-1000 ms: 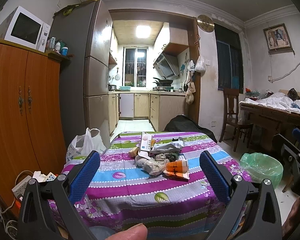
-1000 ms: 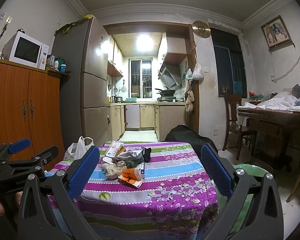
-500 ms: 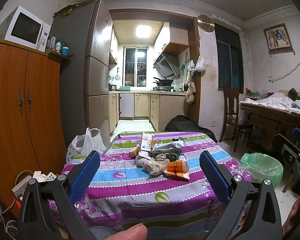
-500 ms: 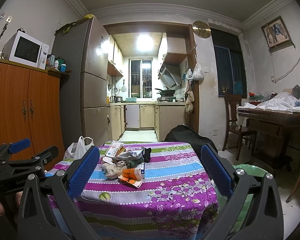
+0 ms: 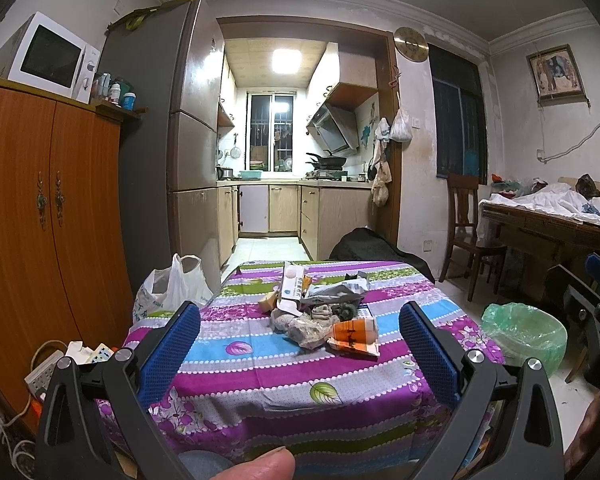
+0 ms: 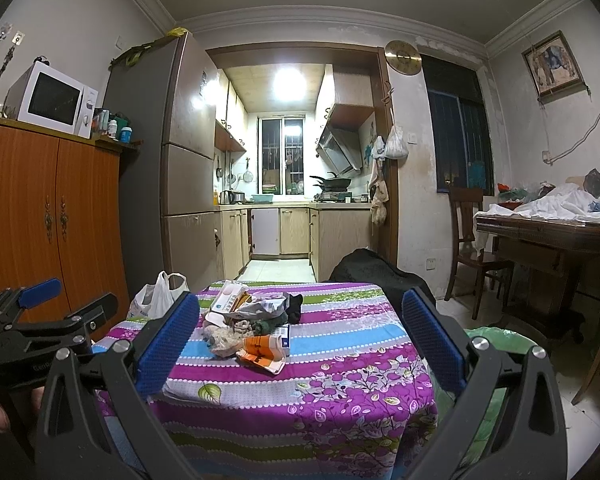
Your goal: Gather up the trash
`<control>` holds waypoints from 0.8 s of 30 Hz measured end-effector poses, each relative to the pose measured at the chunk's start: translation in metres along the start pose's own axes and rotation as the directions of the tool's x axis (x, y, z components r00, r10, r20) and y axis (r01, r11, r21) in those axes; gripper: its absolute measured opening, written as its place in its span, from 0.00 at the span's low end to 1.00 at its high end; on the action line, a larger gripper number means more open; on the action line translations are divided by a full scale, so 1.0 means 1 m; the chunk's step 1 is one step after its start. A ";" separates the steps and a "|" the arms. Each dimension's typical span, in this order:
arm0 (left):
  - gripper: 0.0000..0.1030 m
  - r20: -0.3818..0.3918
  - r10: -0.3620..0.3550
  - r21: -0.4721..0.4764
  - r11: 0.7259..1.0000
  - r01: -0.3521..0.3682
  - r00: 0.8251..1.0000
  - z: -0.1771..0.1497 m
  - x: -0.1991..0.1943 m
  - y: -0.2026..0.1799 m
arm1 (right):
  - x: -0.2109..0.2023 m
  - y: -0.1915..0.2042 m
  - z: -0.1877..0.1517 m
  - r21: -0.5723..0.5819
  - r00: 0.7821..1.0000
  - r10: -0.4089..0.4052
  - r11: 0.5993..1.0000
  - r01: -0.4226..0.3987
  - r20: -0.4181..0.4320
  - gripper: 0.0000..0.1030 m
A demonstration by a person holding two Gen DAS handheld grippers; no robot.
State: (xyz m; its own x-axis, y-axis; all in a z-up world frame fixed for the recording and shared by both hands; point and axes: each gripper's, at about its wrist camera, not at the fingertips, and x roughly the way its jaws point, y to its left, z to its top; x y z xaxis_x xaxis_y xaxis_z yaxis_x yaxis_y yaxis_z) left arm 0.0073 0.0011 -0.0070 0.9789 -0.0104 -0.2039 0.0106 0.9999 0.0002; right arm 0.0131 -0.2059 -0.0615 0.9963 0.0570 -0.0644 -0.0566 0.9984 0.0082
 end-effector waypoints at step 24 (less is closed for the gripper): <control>0.96 0.003 0.006 0.048 0.999 -0.006 1.000 -0.001 0.008 0.001 | 0.009 0.001 -0.005 -0.017 1.000 0.012 1.000 -0.012 -0.022 0.95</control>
State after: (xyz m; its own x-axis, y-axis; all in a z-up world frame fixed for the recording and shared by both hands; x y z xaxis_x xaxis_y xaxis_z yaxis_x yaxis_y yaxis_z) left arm 0.0148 0.0022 -0.0099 0.9796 -0.0042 -0.2008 0.0141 0.9987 0.0481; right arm 0.0217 -0.2044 -0.0670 0.9939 0.0686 -0.0866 -0.0696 0.9975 -0.0080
